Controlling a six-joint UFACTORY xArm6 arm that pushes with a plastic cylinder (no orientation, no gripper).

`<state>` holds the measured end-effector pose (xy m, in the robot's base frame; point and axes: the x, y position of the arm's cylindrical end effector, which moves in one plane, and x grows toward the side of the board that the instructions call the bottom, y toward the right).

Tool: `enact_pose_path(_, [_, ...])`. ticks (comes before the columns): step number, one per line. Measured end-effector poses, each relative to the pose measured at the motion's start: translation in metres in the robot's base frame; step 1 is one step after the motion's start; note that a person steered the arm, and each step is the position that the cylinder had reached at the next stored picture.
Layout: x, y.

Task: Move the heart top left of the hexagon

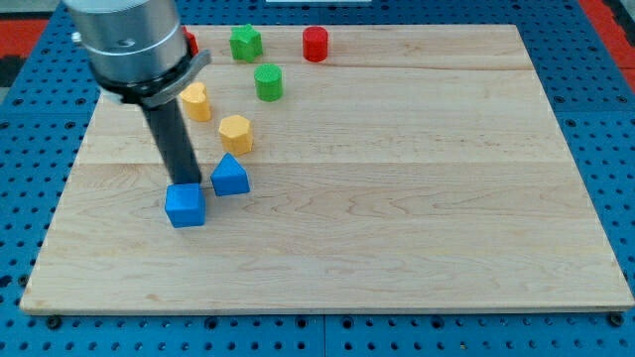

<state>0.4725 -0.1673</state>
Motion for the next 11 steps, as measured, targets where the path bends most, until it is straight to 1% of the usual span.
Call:
enact_pose_path(1, [-0.041,-0.054])
enact_pose_path(2, [-0.062,-0.059])
enact_pose_path(3, [-0.063,-0.059])
enact_pose_path(4, [-0.085,-0.065])
enact_pose_path(5, [-0.106,-0.046])
enact_pose_path(6, [-0.109,-0.01])
enact_pose_path(7, [-0.129,-0.009])
enact_pose_path(9, [-0.156,-0.068])
enact_pose_path(11, [-0.164,-0.083])
